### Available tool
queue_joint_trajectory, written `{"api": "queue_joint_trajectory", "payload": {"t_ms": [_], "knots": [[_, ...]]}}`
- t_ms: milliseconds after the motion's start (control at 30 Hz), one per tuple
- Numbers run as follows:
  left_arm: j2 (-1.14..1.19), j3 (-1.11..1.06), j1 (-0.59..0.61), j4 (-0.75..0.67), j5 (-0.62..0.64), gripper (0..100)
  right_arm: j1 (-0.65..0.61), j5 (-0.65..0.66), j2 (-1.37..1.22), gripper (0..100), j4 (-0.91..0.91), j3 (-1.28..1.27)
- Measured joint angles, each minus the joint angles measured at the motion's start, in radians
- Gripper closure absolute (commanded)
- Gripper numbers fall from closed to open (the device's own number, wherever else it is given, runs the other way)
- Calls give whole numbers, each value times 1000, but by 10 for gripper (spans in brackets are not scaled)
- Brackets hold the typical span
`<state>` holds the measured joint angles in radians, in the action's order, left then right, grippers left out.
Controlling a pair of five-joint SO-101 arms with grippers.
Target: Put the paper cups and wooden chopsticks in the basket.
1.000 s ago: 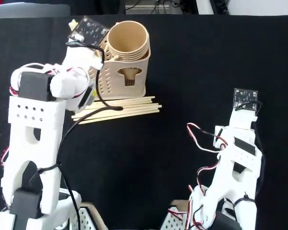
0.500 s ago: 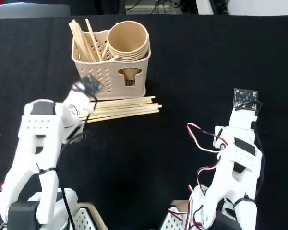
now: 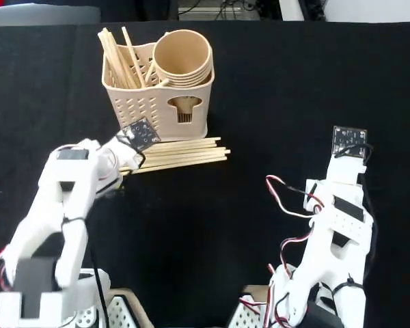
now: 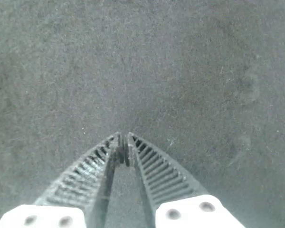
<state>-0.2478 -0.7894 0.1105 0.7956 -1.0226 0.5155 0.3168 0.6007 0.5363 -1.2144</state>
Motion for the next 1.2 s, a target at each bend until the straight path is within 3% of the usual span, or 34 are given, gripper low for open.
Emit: {"api": "queue_joint_trajectory", "payload": {"t_ms": [300,700,933,1200], "knots": [[239,147,0,-34,-5,809,0,0,0,973,0,0],[261,152,-6,-32,-2,962,0,0,0,973,0,0],[262,141,-15,-35,-8,970,0,0,0,973,0,0],[255,94,-37,-44,-110,970,0,0,0,973,0,0]]}}
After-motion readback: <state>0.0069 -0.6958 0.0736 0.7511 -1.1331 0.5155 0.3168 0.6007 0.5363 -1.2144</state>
